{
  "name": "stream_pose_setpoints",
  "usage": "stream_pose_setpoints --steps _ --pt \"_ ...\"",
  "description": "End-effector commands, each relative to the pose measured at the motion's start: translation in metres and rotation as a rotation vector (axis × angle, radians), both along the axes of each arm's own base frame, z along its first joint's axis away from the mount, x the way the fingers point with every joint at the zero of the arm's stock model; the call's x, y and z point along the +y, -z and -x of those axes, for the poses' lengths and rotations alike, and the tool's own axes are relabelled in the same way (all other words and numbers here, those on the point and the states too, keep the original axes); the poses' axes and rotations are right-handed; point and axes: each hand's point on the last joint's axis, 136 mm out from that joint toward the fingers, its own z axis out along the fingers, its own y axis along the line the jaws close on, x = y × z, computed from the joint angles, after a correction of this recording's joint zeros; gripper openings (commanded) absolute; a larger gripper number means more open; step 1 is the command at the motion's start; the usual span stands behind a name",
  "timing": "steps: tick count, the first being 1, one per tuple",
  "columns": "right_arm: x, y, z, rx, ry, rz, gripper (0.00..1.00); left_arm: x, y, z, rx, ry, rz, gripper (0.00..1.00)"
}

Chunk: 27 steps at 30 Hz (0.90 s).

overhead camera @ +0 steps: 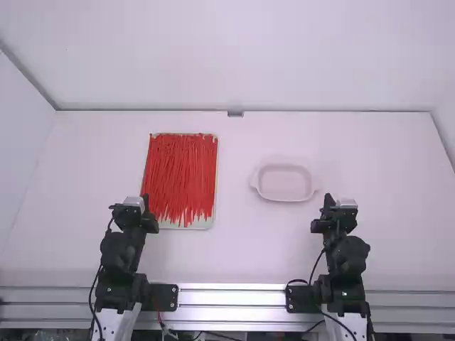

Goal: Fasten the cable tie

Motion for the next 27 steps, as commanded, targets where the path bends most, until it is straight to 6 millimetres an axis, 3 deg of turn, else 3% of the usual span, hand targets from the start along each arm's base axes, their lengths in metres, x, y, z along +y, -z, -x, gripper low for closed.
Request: stream_pose_setpoints --steps 1,12,27 --pt "0.0 0.0 0.0 0.0 0.001 0.002 0.0 0.0 0.0 0.0 0.0 0.0 0.001 0.0" --pt "0.001 -0.005 0.0 0.016 -0.002 -0.001 0.05 -0.001 -0.005 0.0 0.024 0.003 0.002 0.05" --pt "0.008 -0.013 -0.007 0.157 -0.031 -0.01 0.26 -0.01 -0.017 -0.007 0.198 0.051 0.016 0.26"
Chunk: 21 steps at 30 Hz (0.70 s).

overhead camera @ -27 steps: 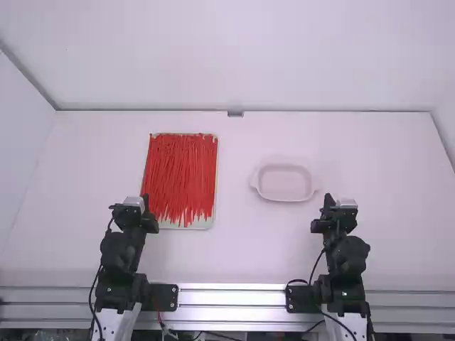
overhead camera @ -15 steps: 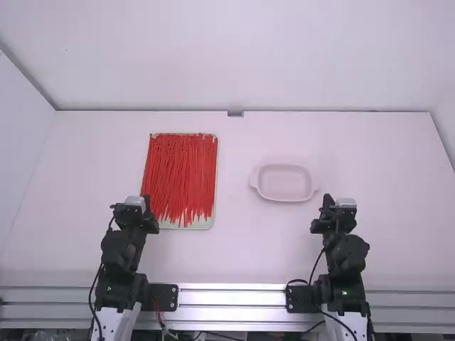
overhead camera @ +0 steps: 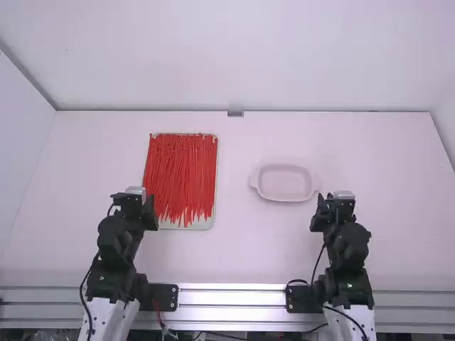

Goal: Fasten the cable tie

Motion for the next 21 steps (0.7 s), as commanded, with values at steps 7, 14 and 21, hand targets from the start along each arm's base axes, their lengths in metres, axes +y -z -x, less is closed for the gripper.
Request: stream_pose_setpoints --steps 7,14,21 --pt "0.005 -0.026 -0.011 0.054 -0.011 -0.015 0.39 -0.009 -0.023 -0.012 0.091 0.04 0.033 0.39" --pt "0.015 -0.03 -0.022 0.14 -0.04 -0.023 0.53 -0.014 -0.029 -0.027 0.193 0.042 0.08 0.53" --pt "0.028 -0.032 -0.035 0.227 -0.075 -0.021 0.67 -0.017 -0.026 -0.041 0.323 0.038 0.101 0.67"
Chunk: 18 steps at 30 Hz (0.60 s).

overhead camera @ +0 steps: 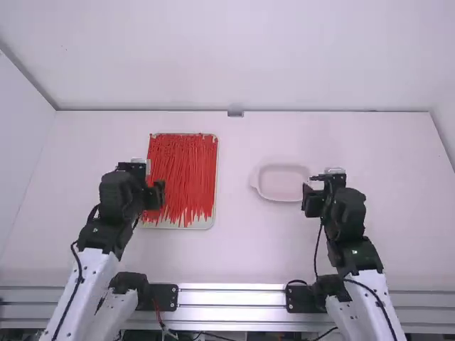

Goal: Fasten the cable tie

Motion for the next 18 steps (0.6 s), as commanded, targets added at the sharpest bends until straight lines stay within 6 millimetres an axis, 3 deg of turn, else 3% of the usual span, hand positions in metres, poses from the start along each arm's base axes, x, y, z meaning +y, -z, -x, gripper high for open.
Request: stream_pose_setpoints --steps 1,18 --pt "0.004 -0.018 -0.009 -0.011 -0.003 -0.008 0.68 -0.007 -0.012 -0.009 0.009 0.016 0.027 0.68" --pt "0.026 -0.011 -0.035 0.157 -0.046 -0.009 0.93 -0.016 -0.002 -0.044 0.218 0.021 0.07 0.93"
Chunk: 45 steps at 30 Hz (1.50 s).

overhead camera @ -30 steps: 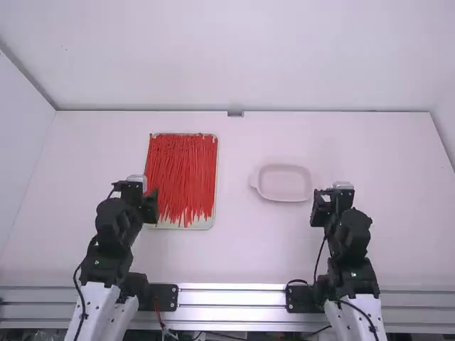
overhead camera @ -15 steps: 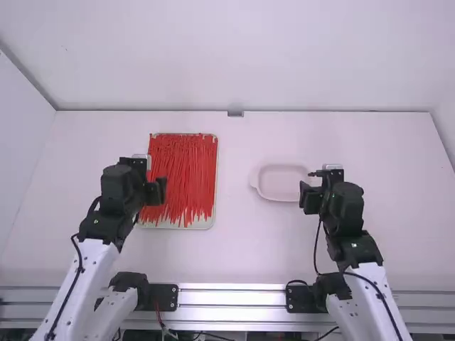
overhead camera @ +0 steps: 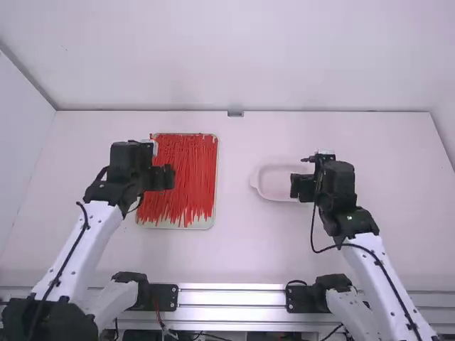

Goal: Fasten the cable tie

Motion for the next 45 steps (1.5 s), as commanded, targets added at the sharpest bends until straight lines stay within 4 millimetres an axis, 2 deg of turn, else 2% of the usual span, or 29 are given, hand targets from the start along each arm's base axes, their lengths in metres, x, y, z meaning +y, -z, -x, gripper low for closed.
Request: stream_pose_setpoints --steps 1,8,17,29,31,37,45 --pt "0.009 -0.012 -0.006 -0.007 -0.018 -0.006 0.94 -0.007 -0.009 -0.008 -0.004 0.014 0.023 0.94" --pt "0.027 -0.007 -0.005 0.03 -0.074 0.004 0.98 -0.009 -0.008 -0.017 0.018 0.015 0.032 0.98" --pt "0.03 -0.009 -0.007 0.021 -0.09 0.012 0.98 -0.009 -0.009 -0.02 0.01 0.013 0.033 0.99" --pt "0.031 -0.009 -0.007 0.021 -0.093 0.012 0.99 -0.011 -0.038 -0.04 -0.036 0.028 0.023 0.99" --pt "0.032 -0.009 -0.007 0.021 -0.097 0.009 0.99 -0.011 -0.04 -0.051 -0.018 0.027 0.024 0.99" --pt "0.047 -0.011 -0.003 0.016 -0.152 -0.005 0.98 -0.012 -0.028 -0.084 0.037 0.039 0.015 0.99" --pt "0.052 -0.011 -0.002 0.013 -0.172 0.006 0.98 -0.017 0.021 -0.129 0.155 0.045 0.012 0.99"
